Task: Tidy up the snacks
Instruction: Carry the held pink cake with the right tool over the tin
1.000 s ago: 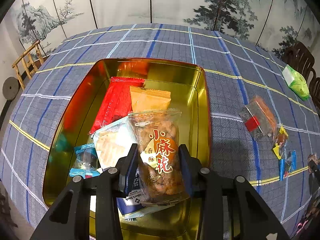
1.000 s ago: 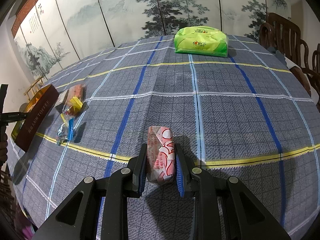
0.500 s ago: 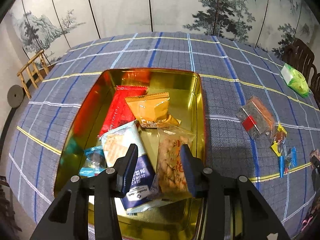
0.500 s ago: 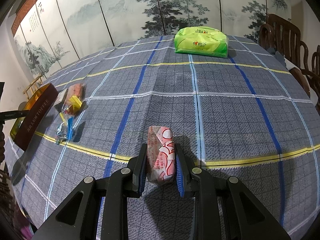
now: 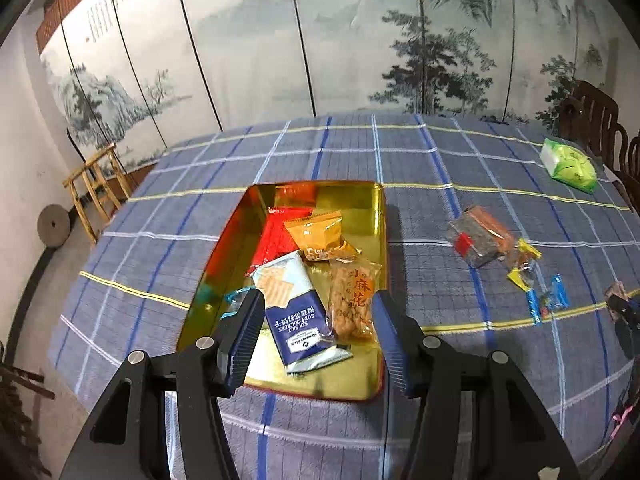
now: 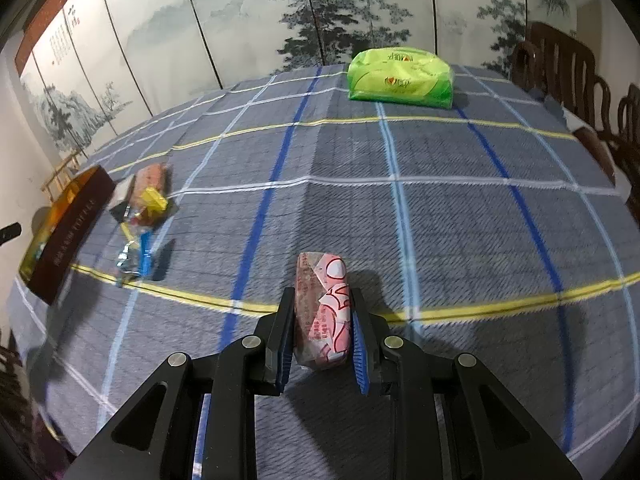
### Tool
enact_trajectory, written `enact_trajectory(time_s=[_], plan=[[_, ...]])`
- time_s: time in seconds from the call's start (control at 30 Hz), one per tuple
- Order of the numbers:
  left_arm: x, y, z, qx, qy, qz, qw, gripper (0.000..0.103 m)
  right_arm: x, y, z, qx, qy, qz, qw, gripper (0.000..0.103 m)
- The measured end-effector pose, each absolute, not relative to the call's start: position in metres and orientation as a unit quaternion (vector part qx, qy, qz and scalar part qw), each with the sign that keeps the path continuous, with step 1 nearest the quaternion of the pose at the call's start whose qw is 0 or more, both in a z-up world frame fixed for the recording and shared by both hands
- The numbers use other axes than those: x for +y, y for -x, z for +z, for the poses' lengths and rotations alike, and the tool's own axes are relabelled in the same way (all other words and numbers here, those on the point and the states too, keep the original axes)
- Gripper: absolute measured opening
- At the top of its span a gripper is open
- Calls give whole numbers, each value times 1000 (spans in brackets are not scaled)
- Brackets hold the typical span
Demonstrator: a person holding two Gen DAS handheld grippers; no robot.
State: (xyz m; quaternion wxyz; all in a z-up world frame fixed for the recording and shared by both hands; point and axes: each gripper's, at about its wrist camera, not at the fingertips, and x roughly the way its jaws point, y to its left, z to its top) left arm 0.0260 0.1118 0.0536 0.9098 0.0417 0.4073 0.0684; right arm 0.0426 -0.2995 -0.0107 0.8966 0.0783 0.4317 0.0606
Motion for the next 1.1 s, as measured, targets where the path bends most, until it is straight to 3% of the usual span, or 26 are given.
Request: enact_trajectory(time_s=[0.37, 0.47, 1.1], plan=[[97, 9, 73, 381, -68, 53, 920, 53, -286, -26, -6, 437, -107, 75, 890, 25], [97, 14, 76, 377, -66, 50, 923, 62, -277, -22, -2, 435, -114, 79, 890, 25], [114, 37, 57, 403, -44, 38, 913, 63, -240, -7, 22, 426, -106, 99, 893, 26]])
